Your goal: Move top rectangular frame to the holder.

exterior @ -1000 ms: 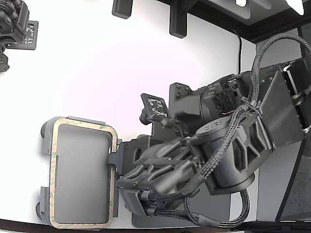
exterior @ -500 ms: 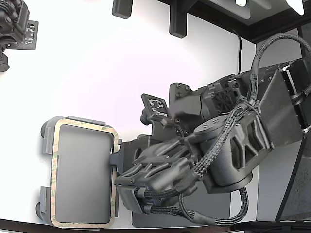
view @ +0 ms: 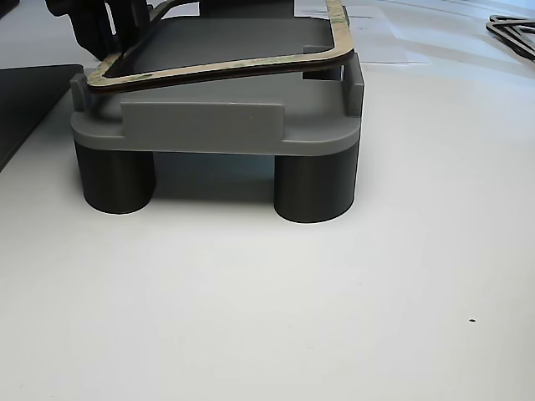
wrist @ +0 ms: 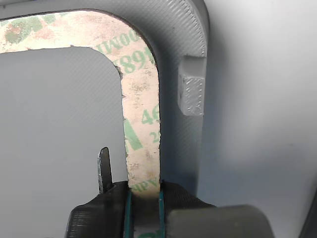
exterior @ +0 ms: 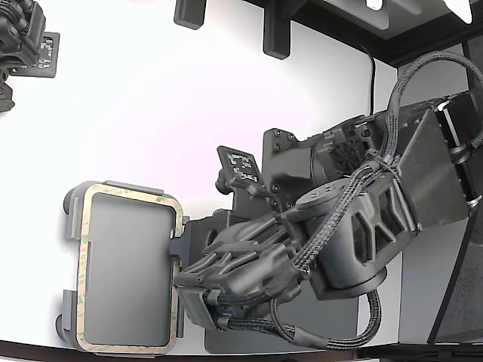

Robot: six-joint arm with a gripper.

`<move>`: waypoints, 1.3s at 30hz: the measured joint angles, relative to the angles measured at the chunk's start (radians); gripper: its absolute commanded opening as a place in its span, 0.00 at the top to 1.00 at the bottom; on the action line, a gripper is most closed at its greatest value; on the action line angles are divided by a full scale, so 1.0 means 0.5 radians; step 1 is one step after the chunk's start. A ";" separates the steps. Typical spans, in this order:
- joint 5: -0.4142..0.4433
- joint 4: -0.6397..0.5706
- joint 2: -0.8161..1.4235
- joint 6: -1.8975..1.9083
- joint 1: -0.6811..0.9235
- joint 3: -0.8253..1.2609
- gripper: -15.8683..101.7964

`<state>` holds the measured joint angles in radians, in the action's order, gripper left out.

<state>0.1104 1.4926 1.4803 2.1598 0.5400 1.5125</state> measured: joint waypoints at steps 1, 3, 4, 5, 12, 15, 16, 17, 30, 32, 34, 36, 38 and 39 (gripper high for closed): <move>0.000 -0.003 0.000 0.000 0.000 0.000 0.96; 0.000 -0.012 0.000 0.000 -0.006 0.018 0.96; 0.000 -0.015 0.000 0.000 -0.006 0.028 0.96; -0.003 -0.021 0.000 0.000 -0.006 0.031 0.96; -0.006 -0.025 0.000 -0.012 -0.006 0.040 0.96; -0.006 -0.034 0.000 -0.018 -0.006 0.040 0.96; -0.006 -0.040 0.000 -0.021 -0.009 0.040 0.95; -0.006 -0.046 0.000 -0.028 -0.009 0.043 0.93; 0.000 -0.077 0.000 -0.117 -0.012 0.061 0.02; 0.009 -0.043 -0.003 -0.117 -0.012 0.031 0.02; 0.031 0.000 -0.028 -0.147 -0.012 -0.043 0.02; 0.080 0.049 -0.064 -0.178 -0.012 -0.135 0.02; 0.156 0.086 -0.080 -0.227 -0.012 -0.249 0.02; 0.206 0.092 -0.080 -0.252 -0.003 -0.301 0.02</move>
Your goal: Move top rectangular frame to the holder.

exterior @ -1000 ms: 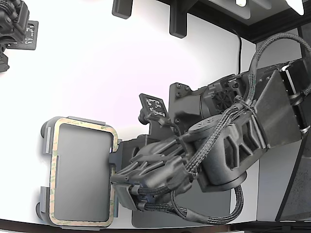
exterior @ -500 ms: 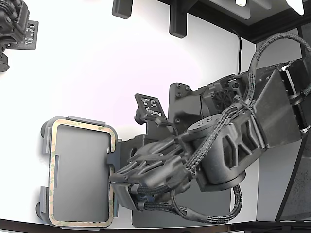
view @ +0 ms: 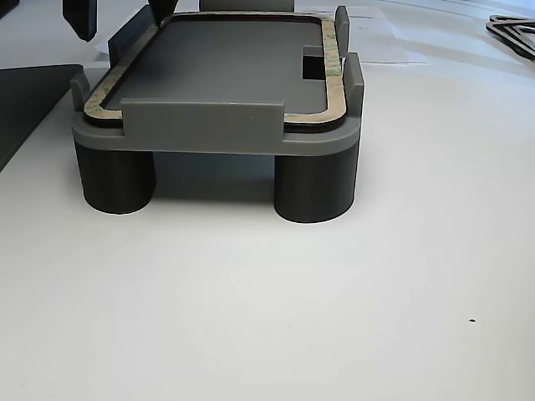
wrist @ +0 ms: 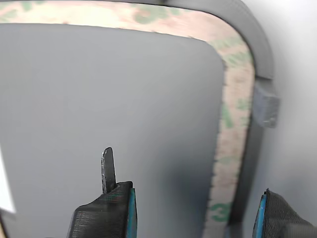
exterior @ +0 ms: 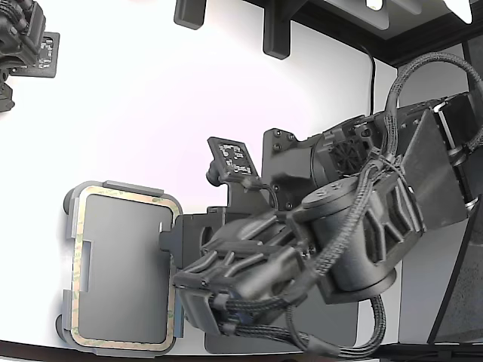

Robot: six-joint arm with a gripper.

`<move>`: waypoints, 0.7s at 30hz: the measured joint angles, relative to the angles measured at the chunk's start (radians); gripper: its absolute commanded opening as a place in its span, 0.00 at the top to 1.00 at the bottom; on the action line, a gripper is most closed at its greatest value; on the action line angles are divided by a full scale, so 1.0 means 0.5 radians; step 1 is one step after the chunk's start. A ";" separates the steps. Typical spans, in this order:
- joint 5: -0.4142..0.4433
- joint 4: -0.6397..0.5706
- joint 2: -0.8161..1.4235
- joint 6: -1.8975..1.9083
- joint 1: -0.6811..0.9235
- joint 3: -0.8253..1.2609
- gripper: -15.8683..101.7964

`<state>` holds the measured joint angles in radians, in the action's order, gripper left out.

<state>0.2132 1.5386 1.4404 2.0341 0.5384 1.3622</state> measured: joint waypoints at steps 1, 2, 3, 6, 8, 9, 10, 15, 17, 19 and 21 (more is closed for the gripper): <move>0.055 -0.028 0.003 -0.025 0.009 -0.040 0.02; 0.107 -0.064 0.025 -0.064 0.012 -0.061 0.02; 0.156 -0.104 0.061 -0.110 0.015 -0.064 0.02; 0.261 -0.187 0.175 -0.261 0.009 -0.009 0.02; 0.319 -0.221 0.276 -0.380 -0.025 0.046 0.02; 0.344 -0.258 0.337 -0.454 -0.043 0.086 0.02; 0.374 -0.307 0.408 -0.543 -0.064 0.138 0.02; 0.509 -0.696 0.850 -1.239 -0.209 0.549 0.02; 0.522 -0.847 1.049 -1.629 -0.295 0.733 0.02; 0.463 -0.966 1.261 -2.028 -0.411 0.920 0.02; 0.347 -1.025 1.479 -2.414 -0.543 1.108 0.02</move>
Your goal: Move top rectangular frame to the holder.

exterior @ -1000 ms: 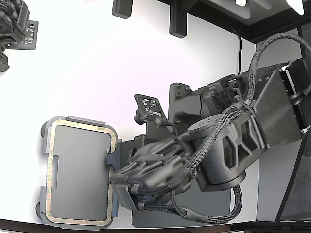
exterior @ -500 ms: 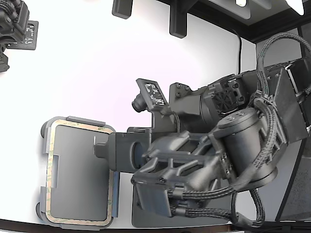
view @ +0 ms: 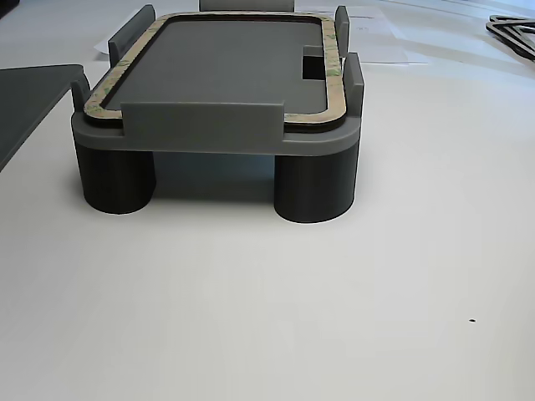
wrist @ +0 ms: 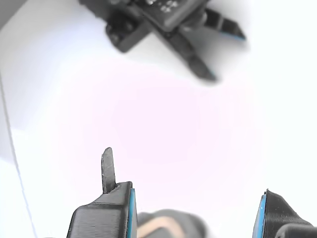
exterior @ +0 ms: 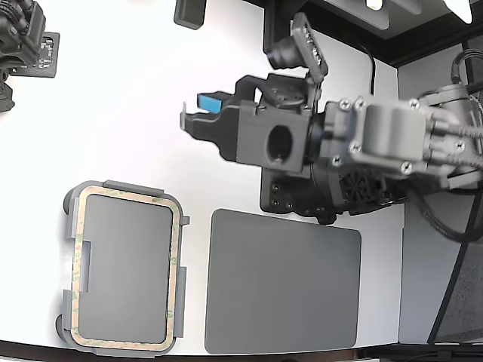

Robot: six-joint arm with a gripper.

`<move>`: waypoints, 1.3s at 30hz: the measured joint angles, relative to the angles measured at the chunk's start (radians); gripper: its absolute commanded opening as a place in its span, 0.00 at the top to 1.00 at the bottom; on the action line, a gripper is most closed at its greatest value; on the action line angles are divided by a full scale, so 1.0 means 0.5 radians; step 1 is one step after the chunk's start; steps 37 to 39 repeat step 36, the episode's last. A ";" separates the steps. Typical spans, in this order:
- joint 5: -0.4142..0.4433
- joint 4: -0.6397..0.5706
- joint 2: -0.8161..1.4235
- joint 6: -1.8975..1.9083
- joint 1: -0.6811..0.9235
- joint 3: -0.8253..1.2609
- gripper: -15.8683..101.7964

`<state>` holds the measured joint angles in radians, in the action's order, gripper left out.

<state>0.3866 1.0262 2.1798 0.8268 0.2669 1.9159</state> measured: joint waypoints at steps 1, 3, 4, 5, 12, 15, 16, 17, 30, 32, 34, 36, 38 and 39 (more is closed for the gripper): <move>-0.055 -0.003 0.095 -0.163 -0.055 0.083 0.02; -0.150 0.003 0.282 -0.485 -0.153 0.255 0.02; -0.178 0.003 0.374 -0.638 -0.190 0.337 0.02; -0.190 -0.003 0.457 -0.779 -0.202 0.420 0.02; -0.221 -0.077 0.963 -1.313 -0.245 0.933 0.02; -0.279 -0.114 1.123 -1.350 -0.276 1.144 0.02; -0.282 -0.104 1.166 -1.350 -0.279 1.209 0.02; -0.301 -0.104 1.209 -1.353 -0.279 1.276 0.02; -0.202 -0.080 1.503 -1.295 -0.279 1.482 0.02; -0.202 -0.080 1.503 -1.295 -0.279 1.482 0.02; -0.202 -0.080 1.503 -1.298 -0.279 1.482 0.02; -0.202 -0.080 1.503 -1.298 -0.279 1.482 0.02; -0.202 -0.080 1.503 -1.298 -0.279 1.482 0.02; -0.202 -0.080 1.503 -1.298 -0.279 1.482 0.02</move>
